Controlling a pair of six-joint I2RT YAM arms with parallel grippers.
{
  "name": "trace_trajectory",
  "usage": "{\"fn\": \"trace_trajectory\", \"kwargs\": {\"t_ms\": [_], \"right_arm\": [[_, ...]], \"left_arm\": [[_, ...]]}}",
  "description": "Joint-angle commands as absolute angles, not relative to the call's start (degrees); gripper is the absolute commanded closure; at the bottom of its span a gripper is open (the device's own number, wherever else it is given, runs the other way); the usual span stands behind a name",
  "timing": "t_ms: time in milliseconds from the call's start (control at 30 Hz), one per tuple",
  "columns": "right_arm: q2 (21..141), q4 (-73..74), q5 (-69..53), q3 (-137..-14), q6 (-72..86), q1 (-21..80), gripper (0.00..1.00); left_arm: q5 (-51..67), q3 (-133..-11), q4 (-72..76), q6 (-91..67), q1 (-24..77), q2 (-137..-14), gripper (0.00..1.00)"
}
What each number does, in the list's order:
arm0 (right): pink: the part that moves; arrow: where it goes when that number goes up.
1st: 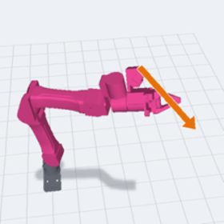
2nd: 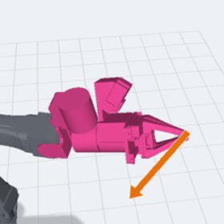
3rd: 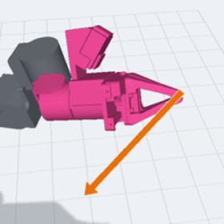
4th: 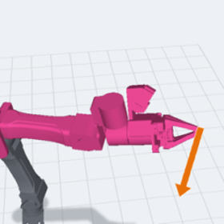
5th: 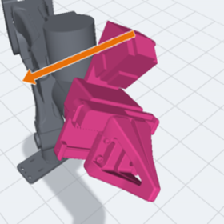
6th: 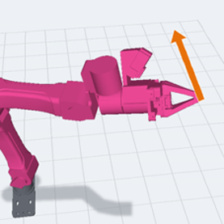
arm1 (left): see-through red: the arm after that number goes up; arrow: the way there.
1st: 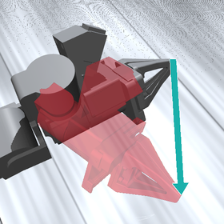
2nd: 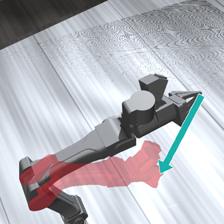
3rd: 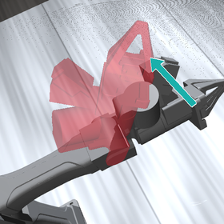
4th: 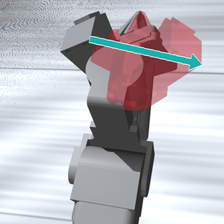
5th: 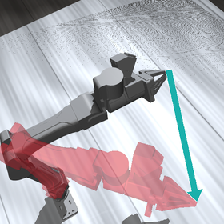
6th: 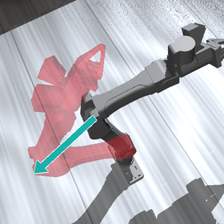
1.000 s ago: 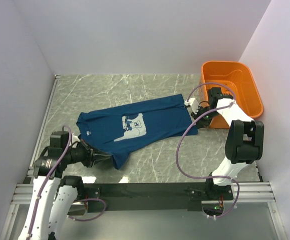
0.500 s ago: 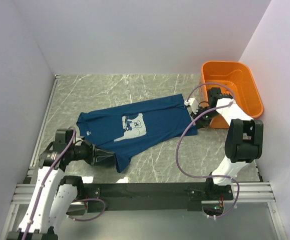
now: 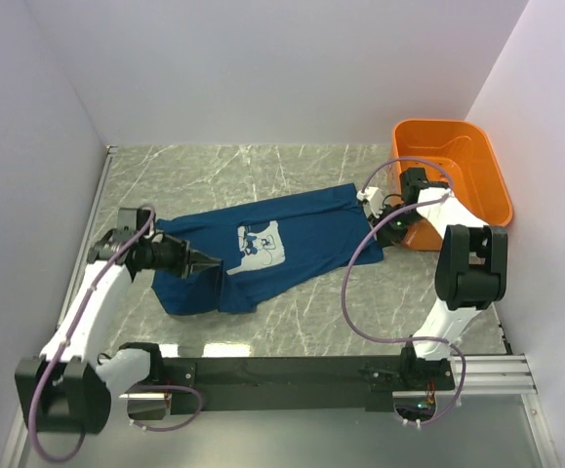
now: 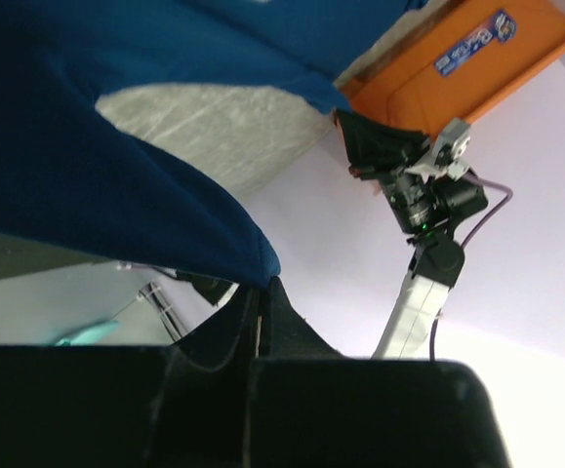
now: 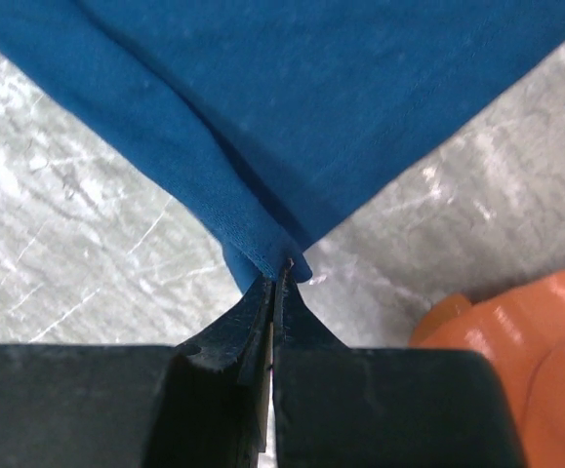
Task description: Fold and stack the t-shirts
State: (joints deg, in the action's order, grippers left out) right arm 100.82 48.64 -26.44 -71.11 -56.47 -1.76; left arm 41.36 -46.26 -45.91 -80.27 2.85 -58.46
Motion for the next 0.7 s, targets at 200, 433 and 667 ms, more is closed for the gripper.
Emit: {"fn": "trace_trajectory", "kwargs": {"t_ms": [200,433,667], "right_arm": [[104.7,44.1,-26.7,-76.3,-51.0,-0.9,1.0],[106.3,43.3,-25.7,-78.4,-49.0,-0.9,1.0],[106.8,43.3,-24.8,-80.0,-47.8,-1.0,1.0]], "left_arm": [[40.3,-52.9,-34.2,-74.2,-4.1,-71.2,0.99],[41.9,-60.6,-31.0,-70.7,-4.8,-83.2,0.99],[41.7,-67.8,-31.5,-67.8,-5.4,-91.0,0.99]]}}
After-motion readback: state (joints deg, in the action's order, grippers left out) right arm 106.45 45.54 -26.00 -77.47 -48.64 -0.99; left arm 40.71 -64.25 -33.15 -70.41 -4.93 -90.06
